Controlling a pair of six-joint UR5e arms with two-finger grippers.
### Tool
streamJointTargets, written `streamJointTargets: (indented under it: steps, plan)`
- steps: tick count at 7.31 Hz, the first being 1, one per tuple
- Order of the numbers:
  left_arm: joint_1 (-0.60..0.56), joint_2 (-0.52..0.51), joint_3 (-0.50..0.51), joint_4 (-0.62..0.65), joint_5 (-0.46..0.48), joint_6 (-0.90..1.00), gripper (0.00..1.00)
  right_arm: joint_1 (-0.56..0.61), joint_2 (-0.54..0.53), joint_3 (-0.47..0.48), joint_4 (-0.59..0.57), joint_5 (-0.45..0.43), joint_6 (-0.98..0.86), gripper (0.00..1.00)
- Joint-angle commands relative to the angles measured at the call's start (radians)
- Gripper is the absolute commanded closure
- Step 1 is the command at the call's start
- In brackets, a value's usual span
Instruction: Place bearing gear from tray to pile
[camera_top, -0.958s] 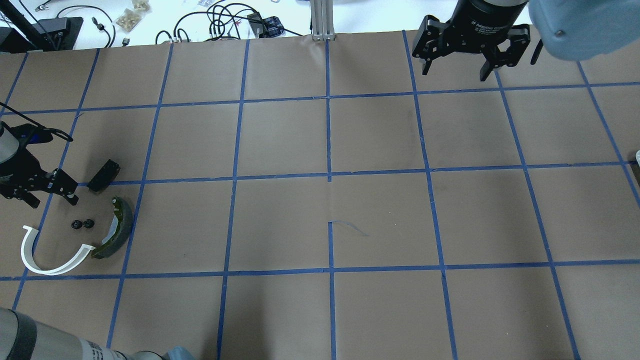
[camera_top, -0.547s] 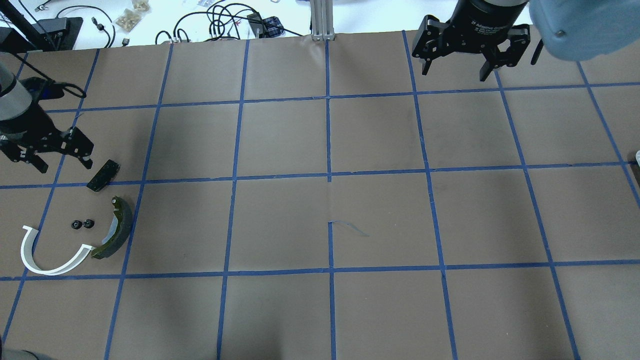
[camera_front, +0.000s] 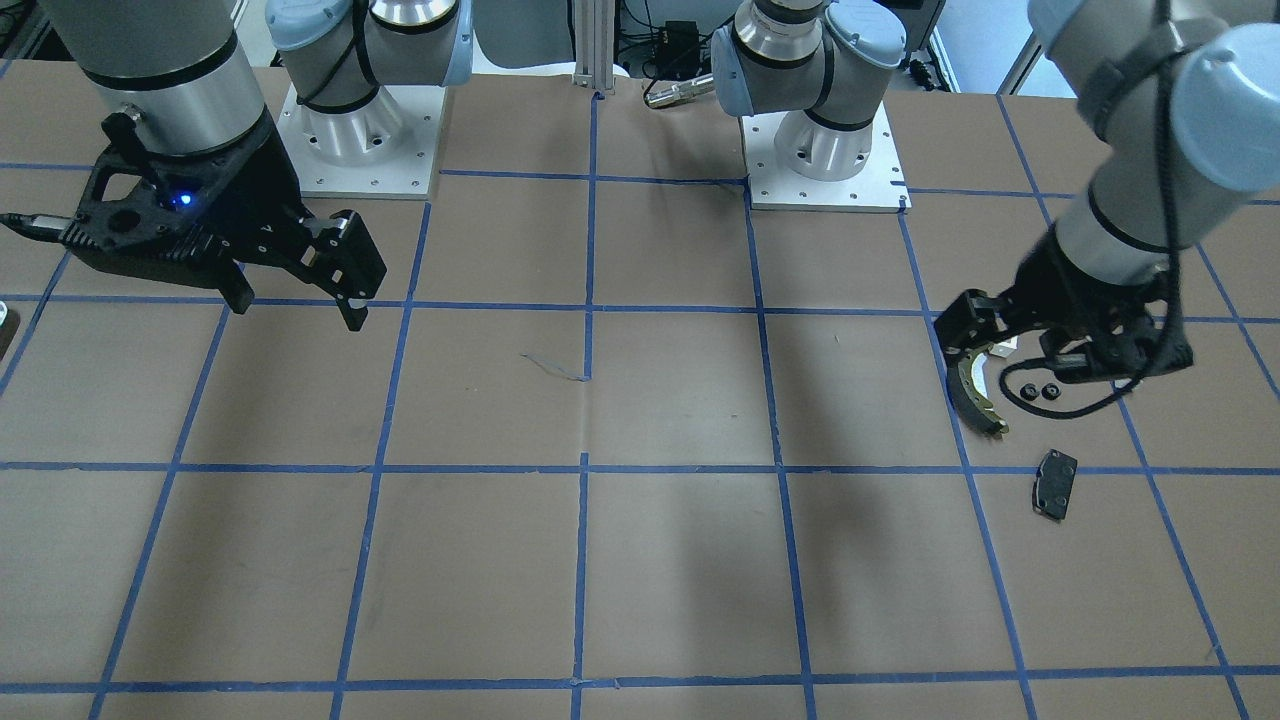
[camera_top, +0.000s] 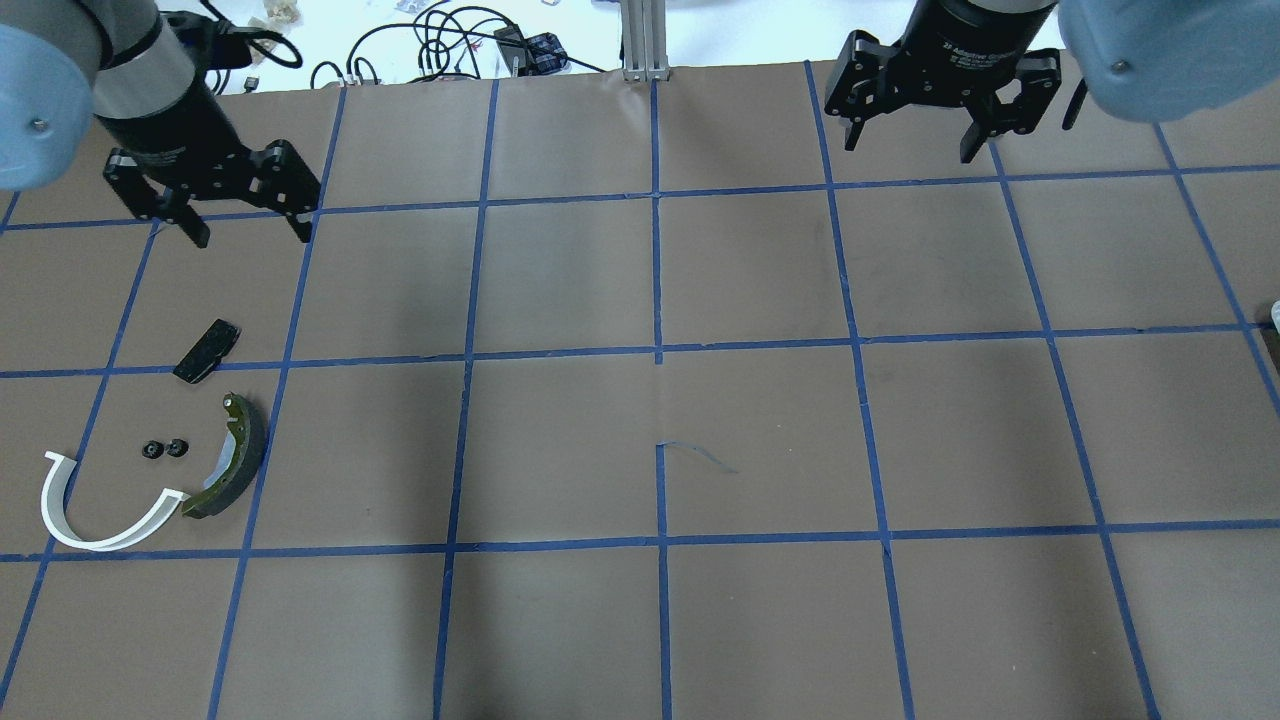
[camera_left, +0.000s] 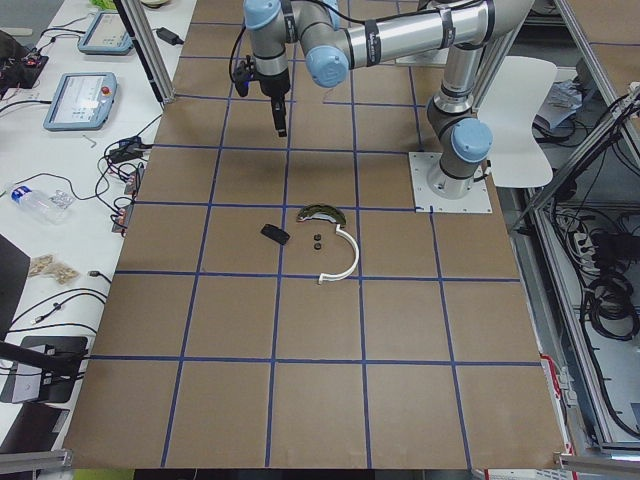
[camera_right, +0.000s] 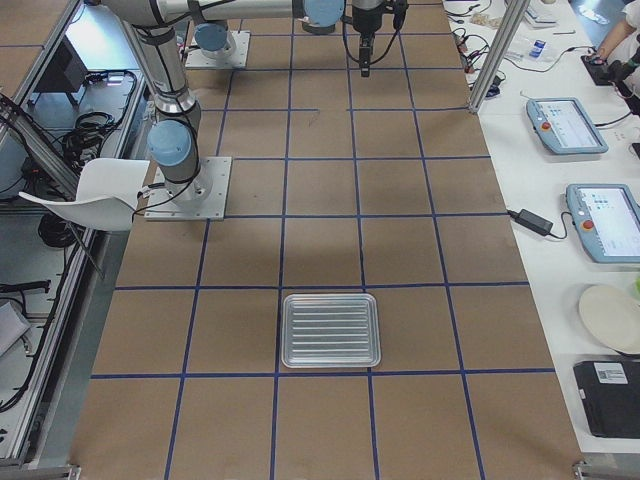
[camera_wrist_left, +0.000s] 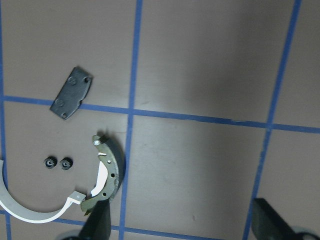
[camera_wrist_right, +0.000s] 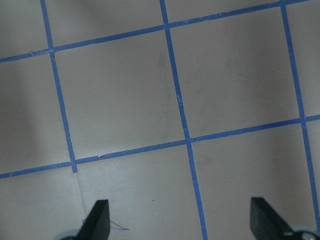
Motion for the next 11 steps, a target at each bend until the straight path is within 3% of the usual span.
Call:
streamJointTargets:
  steps: [1,5,11]
  plan:
    - [-0.131,0.052,0.003,-0.015,-0.001,-0.01,0.0,0.0,0.0,0.001,0.0,0.0,-0.001,0.0]
    - [-0.237,0.108,-0.058,-0.037,-0.01,-0.065,0.0,0.001,0.0,0.001,0.0,0.003,0.006,0.0]
    - [-0.199,0.108,-0.046,-0.032,-0.019,-0.078,0.0,0.001,-0.003,-0.002,0.0,0.006,0.005,0.0]
